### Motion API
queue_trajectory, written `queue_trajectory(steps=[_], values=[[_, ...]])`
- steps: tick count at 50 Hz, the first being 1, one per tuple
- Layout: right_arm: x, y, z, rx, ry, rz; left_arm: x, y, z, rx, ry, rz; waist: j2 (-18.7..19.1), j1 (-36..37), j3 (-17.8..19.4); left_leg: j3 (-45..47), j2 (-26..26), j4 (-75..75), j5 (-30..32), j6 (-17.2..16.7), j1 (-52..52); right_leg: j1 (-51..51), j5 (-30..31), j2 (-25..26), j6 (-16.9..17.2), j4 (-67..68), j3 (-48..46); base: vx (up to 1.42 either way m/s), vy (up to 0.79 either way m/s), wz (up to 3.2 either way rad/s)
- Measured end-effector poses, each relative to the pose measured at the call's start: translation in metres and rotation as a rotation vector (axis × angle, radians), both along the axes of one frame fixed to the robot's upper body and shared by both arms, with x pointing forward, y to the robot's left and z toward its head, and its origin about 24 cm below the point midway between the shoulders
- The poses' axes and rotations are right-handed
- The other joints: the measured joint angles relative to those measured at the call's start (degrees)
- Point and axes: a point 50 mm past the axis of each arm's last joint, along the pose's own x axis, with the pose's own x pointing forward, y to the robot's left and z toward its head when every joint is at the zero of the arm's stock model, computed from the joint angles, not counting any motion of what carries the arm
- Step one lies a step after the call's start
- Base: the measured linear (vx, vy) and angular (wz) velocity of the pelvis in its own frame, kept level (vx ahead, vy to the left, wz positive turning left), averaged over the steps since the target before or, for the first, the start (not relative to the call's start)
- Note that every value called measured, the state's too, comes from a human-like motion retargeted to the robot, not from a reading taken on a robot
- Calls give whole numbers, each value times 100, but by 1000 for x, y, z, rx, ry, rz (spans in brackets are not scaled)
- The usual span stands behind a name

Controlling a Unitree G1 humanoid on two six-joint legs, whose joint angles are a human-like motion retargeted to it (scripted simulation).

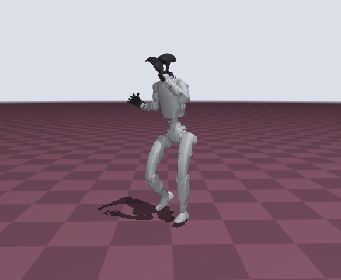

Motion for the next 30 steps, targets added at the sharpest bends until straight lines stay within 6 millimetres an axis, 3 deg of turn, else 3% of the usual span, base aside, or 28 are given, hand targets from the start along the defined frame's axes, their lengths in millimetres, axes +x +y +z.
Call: queue_trajectory(steps=[3, 7, 10, 12, 15, 17, 20, 22, 25, 27, 30], values=[[-1, 8, 31, 185, -152, 13, -18, -16, 5, -76, -81, -225, -195, -188, -287, -219, -214, 1093, -395, 144, -768, -421, 78, -128, 6, 978, 131, -6, -1, 140], [-10, 9, 115, 407, -616, -7, -48, -59, -13, -19, -90, -700, -300, 441, -710, -811, -127, 2210, -755, 170, -1899, -793, 150, 335, -80, 1344, -131, 1, -4, 126], [-17, 8, 174, 449, -944, -119, -57, -87, -33, 68, -21, -1026, -854, 1106, -998, -1293, -338, 2108, -512, 67, -2123, -594, 281, 577, -73, 848, -159, 6, -7, 162], [1, 7, 211, 419, -1012, -232, -57, -105, -46, 134, 61, -1187, -1439, 1519, -1060, -1601, -588, 1651, -138, -53, -2029, -332, 406, 648, -108, 353, -90, 9, -7, 189], [66, 1, 251, 299, -828, -388, -54, -124, -67, 215, 206, -1323, -2299, 2104, -939, -1956, -924, 1002, 340, -248, -1831, 10, 439, 675, -243, -90, 5, 7, -6, 166], [105, 4, 252, 129, -665, -416, -48, -120, -79, 178, 292, -1309, -2302, 2405, -689, -2117, -973, 1002, 350, -321, -1790, 174, 448, 849, -302, -107, 26, 0, -1, 124], [119, 12, 235, -108, -590, -381, -33, -100, -106, 86, 454, -1134, -2302, 2590, -218, -2193, -1063, 1136, 158, -319, -1715, 301, 540, 1121, -224, 157, 273, -3, 2, 78], [99, 21, 212, -168, -637, -285, -22, -81, -128, 9, 594, -981, -2302, 2511, 36, -2172, -1177, 1326, -37, -239, -1731, 293, 814, 1337, 49, 469, 584, -4, 4, 57], [55, 27, 171, -105, -656, -115, -10, -54, -160, -109, 790, -808, -2298, 2290, 236, -2143, -1233, 1755, -351, -155, -1916, 189, 1346, 1824, 470, 915, 947, -2, -4, 32], [38, 23, 147, -16, -596, -54, -6, -42, -175, -206, 866, -752, -2007, 2155, 248, -2191, -1069, 2029, -541, -158, -2030, 105, 1642, 2225, 473, 1064, 929, 2, -11, -16], [28, 13, 121, 120, -493, -41, 1, -31, -189, -334, 932, -729, -1581, 1943, 194, -2205, -815, 2308, -748, -164, -2133, 15, 1964, 2712, 473, 1152, 969, 5, -10, -45]])
